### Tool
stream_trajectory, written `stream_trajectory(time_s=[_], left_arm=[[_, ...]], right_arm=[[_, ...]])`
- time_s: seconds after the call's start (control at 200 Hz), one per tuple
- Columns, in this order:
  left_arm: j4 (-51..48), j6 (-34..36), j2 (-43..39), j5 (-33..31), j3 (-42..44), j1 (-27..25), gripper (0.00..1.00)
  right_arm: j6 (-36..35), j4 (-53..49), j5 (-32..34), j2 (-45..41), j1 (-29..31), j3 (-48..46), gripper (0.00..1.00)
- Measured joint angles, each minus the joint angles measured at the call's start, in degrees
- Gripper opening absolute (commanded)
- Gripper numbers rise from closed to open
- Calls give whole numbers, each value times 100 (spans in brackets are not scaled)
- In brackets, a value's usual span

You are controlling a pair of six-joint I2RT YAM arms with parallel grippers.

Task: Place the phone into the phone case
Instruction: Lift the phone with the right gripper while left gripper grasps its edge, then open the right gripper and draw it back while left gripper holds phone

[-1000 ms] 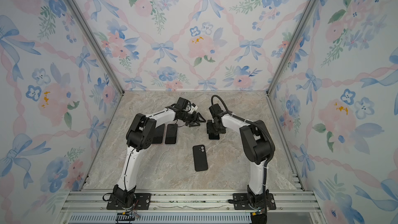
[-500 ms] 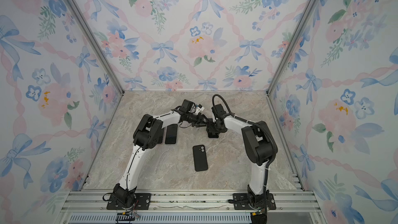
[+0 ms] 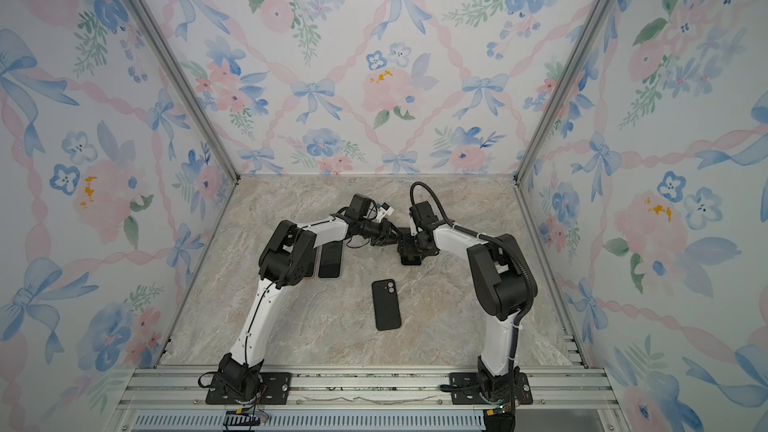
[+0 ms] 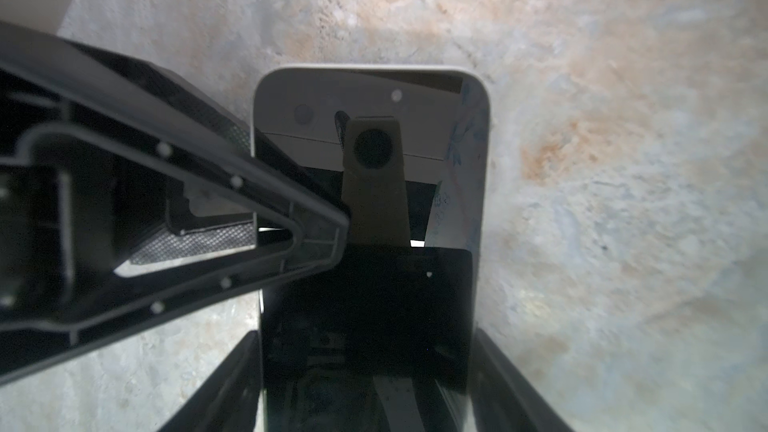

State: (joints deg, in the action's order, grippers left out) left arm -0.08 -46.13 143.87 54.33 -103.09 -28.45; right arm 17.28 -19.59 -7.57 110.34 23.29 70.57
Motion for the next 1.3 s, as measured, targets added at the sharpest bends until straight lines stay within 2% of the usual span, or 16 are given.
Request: stream_trajectory(time_s=[0.085, 0.29, 0.465, 0.655, 0.81, 1.0, 1.145, 1.3], left_arm=[[76, -70, 13, 20, 11, 4, 22], [389, -208, 2, 76, 160, 15, 19], [796, -356, -103, 59, 446, 37, 19], [1397, -769, -299, 7, 955, 63, 15], [1735, -1287, -546, -146, 1445, 63, 10], [2481, -2055, -968, -400, 2345, 63, 7], [3167, -2643, -1213, -599, 2951, 26, 7], [3974, -3303, -1314, -789, 3410, -35, 7]], right_arm=[[-2, 0, 0, 0, 0, 0, 60], [24, 9, -17, -22, -55, -4, 79], [466, -76, -188, -238, -195, -199, 85], [1523, 286, -772, -1152, -581, -1165, 86], [2778, 1346, -1386, -2090, -704, -2332, 83], [4210, 2402, -1871, -2852, -800, -3427, 81], [5112, 2927, -1952, -3622, -903, -4057, 80], [5622, 3126, -1862, -4476, -901, -4483, 78]])
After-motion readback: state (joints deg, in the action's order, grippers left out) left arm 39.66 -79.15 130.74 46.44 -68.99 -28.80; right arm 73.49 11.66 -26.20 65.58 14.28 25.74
